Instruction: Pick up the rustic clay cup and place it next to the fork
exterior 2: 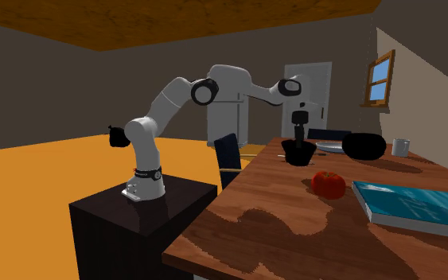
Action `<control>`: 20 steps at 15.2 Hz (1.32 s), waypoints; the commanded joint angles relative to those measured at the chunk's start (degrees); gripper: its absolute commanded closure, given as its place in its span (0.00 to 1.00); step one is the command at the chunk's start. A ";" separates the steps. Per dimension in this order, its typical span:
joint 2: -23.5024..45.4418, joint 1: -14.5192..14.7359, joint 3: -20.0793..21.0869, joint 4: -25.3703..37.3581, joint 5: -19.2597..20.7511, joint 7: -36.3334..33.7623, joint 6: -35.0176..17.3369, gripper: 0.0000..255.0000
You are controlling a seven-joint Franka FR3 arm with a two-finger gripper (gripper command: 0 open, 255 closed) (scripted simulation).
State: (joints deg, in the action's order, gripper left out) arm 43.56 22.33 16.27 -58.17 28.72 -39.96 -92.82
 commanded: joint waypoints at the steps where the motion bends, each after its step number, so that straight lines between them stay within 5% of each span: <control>1: 0.14 -0.18 -0.02 -1.25 0.11 -0.49 -1.37 1.00; 16: 0.85 -0.79 -0.16 -5.65 0.56 -2.22 -6.10 1.00; 17: 0.87 -0.79 -0.17 -5.61 0.56 -2.21 -6.09 0.00; 20: 0.85 -0.80 -0.17 -5.65 0.56 -2.21 -6.10 0.00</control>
State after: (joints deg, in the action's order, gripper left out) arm 44.41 21.53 16.10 -63.82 29.28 -42.18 -98.93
